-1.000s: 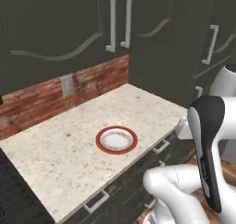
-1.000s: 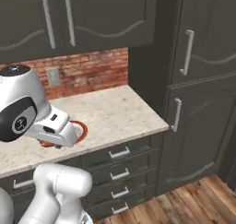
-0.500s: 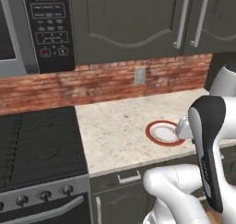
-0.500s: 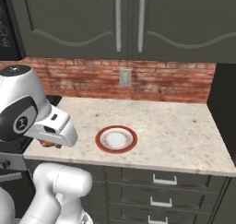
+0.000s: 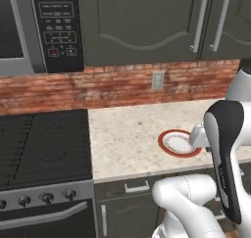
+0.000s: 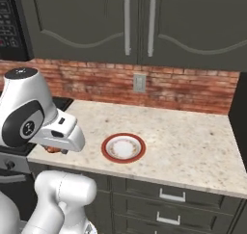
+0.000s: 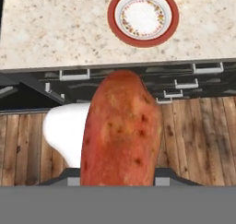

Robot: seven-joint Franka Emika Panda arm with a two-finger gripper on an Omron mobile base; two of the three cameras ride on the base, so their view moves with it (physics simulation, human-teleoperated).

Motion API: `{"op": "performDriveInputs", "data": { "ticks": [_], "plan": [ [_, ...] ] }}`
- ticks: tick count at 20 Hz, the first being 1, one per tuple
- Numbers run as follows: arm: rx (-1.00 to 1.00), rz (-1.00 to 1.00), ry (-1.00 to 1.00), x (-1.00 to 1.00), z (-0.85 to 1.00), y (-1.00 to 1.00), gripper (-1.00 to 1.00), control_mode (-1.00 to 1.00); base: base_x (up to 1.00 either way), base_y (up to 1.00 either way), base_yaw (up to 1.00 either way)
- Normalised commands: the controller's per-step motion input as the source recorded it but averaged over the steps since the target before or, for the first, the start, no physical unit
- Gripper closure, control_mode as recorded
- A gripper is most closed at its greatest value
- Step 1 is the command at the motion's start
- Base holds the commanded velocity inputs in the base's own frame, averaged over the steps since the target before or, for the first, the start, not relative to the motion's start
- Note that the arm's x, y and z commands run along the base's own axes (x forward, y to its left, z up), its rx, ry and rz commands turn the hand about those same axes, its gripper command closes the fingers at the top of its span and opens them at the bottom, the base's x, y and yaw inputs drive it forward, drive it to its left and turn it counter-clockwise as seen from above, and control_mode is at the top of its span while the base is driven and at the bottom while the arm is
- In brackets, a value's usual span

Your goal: Pick sweet potato from the fridge and place it on the plate on the counter.

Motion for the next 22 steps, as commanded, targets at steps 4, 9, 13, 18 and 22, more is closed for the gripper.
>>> {"op": "performDriveInputs", "data": {
  "ticks": [4,9,13,18,22],
  "plan": [
    [0.0,0.0,0.0,0.0,0.0,0.0,1.0,1.0,0.21,-0.47,0.04],
    [0.0,0.0,0.0,0.0,0.0,0.0,1.0,1.0,0.27,-0.38,0.01],
    [0.0,0.0,0.0,0.0,0.0,0.0,1.0,1.0,0.34,-0.05,0.0],
    [0.0,0.0,0.0,0.0,0.0,0.0,1.0,1.0,0.32,0.0,-0.02],
    [0.0,0.0,0.0,0.0,0.0,0.0,1.0,1.0,0.34,0.0,-0.07]
  ]
}}
